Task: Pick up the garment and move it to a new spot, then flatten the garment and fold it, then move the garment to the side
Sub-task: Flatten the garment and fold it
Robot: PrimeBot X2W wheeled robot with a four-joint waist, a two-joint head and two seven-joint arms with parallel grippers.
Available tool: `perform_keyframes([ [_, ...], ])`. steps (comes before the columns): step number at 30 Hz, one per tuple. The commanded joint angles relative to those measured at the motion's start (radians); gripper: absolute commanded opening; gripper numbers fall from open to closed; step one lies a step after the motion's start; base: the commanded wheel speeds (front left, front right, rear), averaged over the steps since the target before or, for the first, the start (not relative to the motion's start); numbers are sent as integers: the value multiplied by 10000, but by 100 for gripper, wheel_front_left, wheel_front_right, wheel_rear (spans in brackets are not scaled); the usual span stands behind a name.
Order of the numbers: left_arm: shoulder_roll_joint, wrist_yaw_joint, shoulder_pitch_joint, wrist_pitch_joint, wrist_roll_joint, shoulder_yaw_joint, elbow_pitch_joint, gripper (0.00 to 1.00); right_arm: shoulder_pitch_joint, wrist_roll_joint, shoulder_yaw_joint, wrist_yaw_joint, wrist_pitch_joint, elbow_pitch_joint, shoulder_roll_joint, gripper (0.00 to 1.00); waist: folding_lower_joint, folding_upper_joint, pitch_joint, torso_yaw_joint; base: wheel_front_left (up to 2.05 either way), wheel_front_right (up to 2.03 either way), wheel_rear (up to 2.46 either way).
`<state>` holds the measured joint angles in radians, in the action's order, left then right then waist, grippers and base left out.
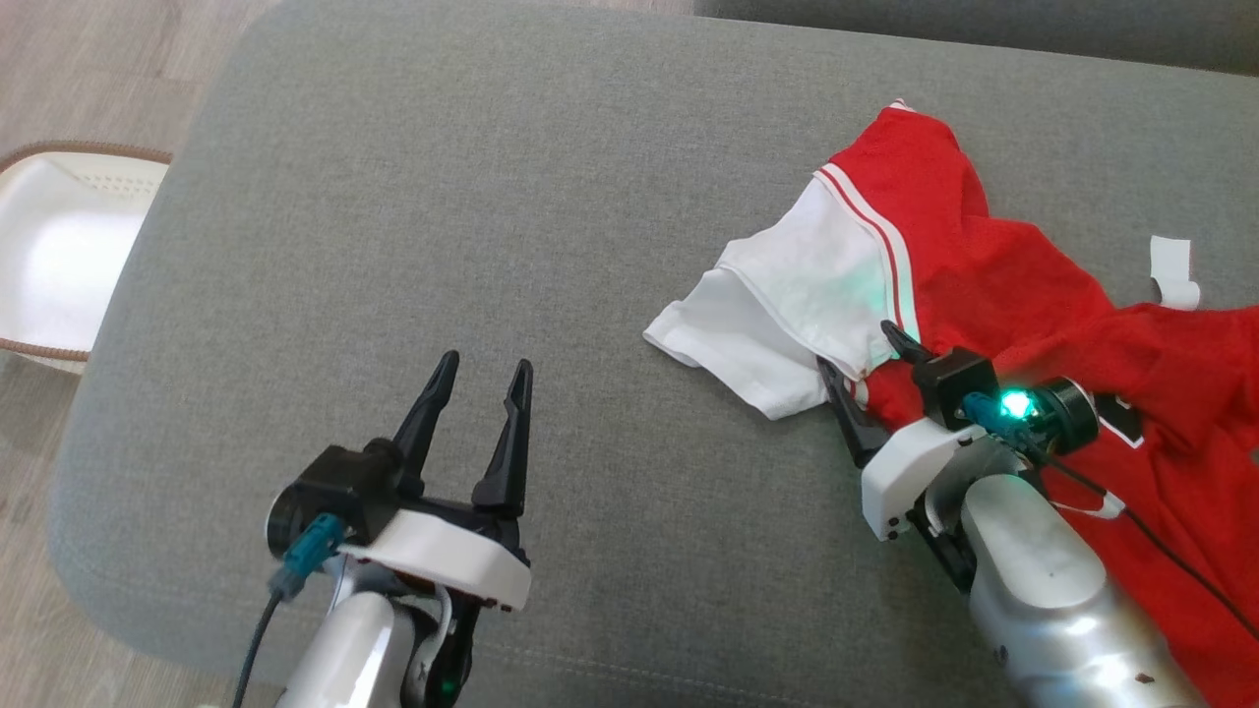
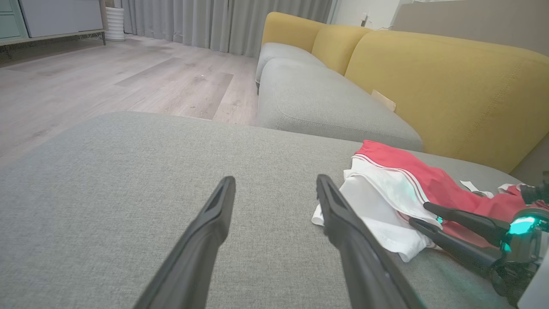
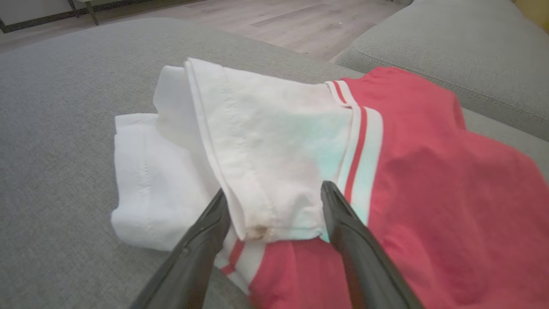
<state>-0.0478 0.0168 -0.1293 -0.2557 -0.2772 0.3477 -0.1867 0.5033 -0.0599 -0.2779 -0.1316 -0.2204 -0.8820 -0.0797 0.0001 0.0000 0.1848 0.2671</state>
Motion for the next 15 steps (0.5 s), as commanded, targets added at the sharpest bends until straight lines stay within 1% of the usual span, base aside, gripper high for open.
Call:
perform_keyframes([
  [1,-24,-43,-399,-61,-78,-249,287,100,348,94,-115,9,-146,176,160,100,-1,0,-1,6,0,0,0],
  [5,-24,-54,-414,-61,-103,-234,281,100,415,78,-58,9,-207,102,177,100,-1,0,-3,18,0,0,0],
  [6,-24,-58,-416,-61,-110,-233,278,100,425,71,-50,9,-219,84,180,98,-1,0,-5,21,0,0,0],
  [7,-24,-62,-417,-61,-116,-228,273,100,436,64,-44,9,-229,61,183,62,-1,0,-9,24,0,0,0],
  [8,-24,-66,-414,-61,-124,-224,270,100,448,52,-47,9,-238,37,185,1,-1,0,-14,26,0,0,0],
  [9,-24,-71,-408,-61,-129,-222,265,100,463,36,-62,9,-248,24,187,0,-1,0,-21,24,0,0,0],
  [15,-24,-94,-332,-61,-147,-228,243,100,590,205,-13,9,-305,143,185,0,-1,0,-126,-31,0,0,0],
])
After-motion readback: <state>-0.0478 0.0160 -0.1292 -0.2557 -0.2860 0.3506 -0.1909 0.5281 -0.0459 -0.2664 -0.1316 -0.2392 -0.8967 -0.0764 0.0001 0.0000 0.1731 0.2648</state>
